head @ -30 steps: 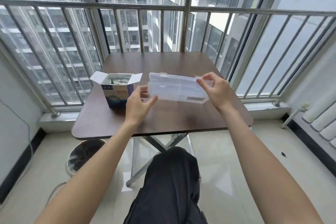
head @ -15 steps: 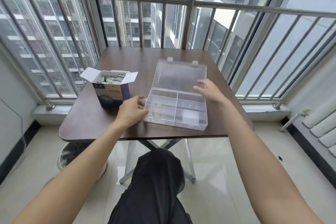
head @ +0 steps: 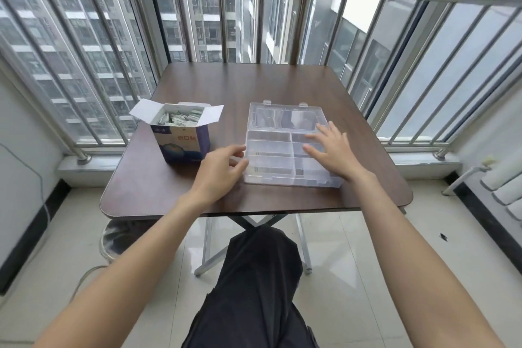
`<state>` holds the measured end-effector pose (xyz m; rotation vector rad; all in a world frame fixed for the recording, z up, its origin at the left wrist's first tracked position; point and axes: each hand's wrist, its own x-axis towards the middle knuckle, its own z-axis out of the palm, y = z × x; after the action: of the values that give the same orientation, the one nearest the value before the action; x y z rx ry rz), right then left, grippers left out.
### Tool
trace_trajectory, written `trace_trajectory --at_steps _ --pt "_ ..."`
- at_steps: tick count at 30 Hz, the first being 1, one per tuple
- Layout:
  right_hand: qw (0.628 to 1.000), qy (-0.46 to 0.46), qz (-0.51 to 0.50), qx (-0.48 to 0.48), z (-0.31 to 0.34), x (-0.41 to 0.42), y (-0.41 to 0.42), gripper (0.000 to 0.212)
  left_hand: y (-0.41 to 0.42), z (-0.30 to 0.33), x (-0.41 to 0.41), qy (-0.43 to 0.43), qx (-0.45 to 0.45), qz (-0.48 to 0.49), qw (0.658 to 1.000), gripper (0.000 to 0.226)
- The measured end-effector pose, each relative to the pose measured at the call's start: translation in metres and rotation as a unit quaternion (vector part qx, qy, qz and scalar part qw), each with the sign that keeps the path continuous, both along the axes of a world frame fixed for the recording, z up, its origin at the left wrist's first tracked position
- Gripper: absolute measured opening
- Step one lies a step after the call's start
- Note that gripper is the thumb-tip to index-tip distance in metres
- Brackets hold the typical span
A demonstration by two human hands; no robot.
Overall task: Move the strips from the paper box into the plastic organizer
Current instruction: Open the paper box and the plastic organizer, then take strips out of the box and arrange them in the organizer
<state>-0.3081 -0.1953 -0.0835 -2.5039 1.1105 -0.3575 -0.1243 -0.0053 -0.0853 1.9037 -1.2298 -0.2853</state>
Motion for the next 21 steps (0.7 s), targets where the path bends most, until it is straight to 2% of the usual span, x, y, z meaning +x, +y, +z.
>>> trace_trajectory --at_steps 3,5,7,8,11,12,14,17,21 --pt "0.979 -0.188 0.023 -0.081 0.027 0.012 0.015 0.021 0.020 0.029 0.009 -0.083 -0.111 -0.001 0.990 0.017" --pt "0.960 -0.256 0.063 -0.091 0.055 0.034 0.035 0.015 0.035 0.056 0.029 -0.128 -0.196 0.026 0.972 0.017" --pt "0.948 -0.289 0.121 -0.063 0.077 0.062 0.054 0.015 0.041 0.073 0.061 -0.171 -0.200 0.038 0.964 0.029" --pt "0.944 -0.291 0.147 -0.048 0.084 0.082 0.062 0.015 0.042 0.076 0.081 -0.186 -0.158 0.037 0.969 0.044" --pt "0.952 -0.227 0.201 -0.049 0.094 0.140 0.075 0.012 0.041 0.070 0.122 -0.165 0.037 0.025 0.985 0.100" --pt "0.957 -0.188 0.215 -0.054 0.095 0.161 0.079 0.012 0.042 0.067 0.131 -0.158 0.085 0.027 0.983 0.111" --pt "0.968 -0.081 0.216 -0.098 0.093 0.184 0.080 0.014 0.036 0.055 0.131 -0.139 0.128 0.013 0.982 0.108" --pt "0.959 0.063 0.207 -0.185 0.093 0.208 0.084 0.023 0.035 0.043 0.129 -0.129 0.106 0.036 0.985 0.101" --pt "0.936 0.124 0.238 -0.229 0.091 0.220 0.094 0.019 0.036 0.036 0.126 -0.114 0.049 0.071 0.990 0.094"
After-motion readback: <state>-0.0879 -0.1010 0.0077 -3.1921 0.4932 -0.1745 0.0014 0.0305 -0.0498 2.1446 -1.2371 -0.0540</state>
